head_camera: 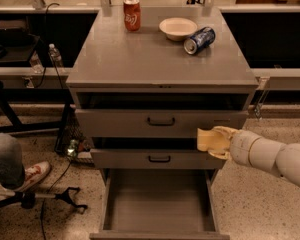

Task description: Pick sponge from bottom drawer and place on counter

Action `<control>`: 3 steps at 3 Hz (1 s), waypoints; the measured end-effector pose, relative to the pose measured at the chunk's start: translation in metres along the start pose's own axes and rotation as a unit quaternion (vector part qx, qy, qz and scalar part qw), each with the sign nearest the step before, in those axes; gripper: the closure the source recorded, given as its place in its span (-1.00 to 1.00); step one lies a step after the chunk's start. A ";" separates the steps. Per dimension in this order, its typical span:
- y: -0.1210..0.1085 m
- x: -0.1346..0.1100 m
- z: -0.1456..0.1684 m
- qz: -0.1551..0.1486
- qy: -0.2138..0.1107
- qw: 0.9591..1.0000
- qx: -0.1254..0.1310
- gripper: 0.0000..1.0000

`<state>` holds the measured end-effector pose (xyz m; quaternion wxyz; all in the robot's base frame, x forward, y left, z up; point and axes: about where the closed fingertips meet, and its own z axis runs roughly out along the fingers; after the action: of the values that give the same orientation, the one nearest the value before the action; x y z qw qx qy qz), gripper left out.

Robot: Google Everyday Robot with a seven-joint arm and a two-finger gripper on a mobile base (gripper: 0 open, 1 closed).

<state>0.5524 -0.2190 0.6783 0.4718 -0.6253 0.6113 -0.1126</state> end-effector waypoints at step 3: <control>-0.062 -0.040 -0.048 -0.065 -0.014 0.996 0.067 1.00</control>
Offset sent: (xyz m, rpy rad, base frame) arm -0.0051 0.0005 0.1292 -0.0773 -0.2568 0.0500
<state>0.5502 -0.2179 0.7661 0.5132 -0.6321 0.5537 -0.1748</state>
